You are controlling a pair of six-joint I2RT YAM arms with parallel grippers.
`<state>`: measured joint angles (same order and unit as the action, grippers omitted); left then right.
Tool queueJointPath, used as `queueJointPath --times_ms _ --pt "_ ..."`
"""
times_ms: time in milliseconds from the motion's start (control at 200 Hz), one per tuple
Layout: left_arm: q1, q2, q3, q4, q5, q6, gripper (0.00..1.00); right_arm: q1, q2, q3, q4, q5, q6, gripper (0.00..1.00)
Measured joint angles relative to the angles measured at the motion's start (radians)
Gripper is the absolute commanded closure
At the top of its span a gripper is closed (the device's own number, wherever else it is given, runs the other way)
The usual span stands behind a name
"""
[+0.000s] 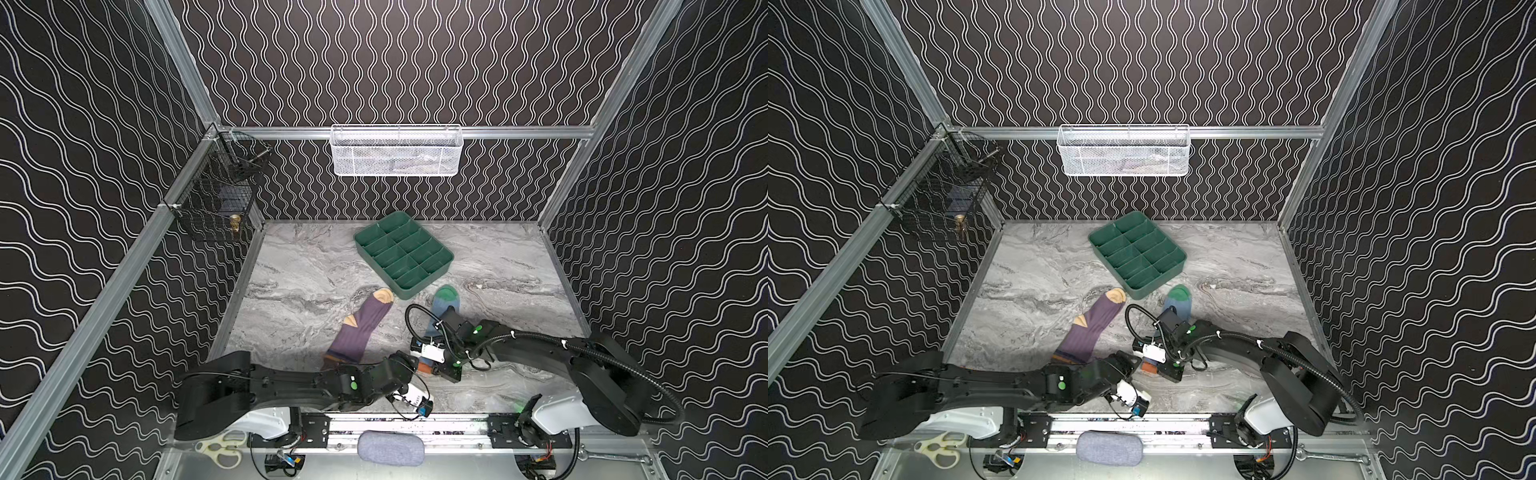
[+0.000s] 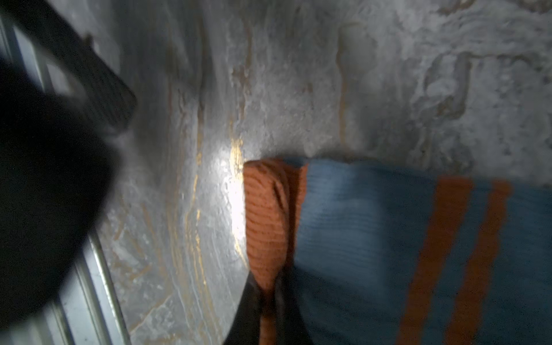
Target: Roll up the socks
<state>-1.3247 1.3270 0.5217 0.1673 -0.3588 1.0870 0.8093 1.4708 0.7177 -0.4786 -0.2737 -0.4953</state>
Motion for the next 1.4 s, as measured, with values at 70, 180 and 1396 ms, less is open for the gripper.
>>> queueJointPath --times_ms 70,180,1396 --pt "-0.003 -0.021 0.002 0.030 -0.013 -0.011 0.32 -0.003 0.020 0.037 -0.025 -0.002 0.010 1.00" --pt "-0.005 -0.082 0.011 0.023 -0.014 -0.014 0.31 0.000 0.041 0.080 -0.066 -0.010 0.026 1.00" --pt "-0.005 0.252 0.066 0.086 -0.006 -0.172 0.47 -0.072 0.142 0.093 -0.105 -0.159 0.016 1.00"
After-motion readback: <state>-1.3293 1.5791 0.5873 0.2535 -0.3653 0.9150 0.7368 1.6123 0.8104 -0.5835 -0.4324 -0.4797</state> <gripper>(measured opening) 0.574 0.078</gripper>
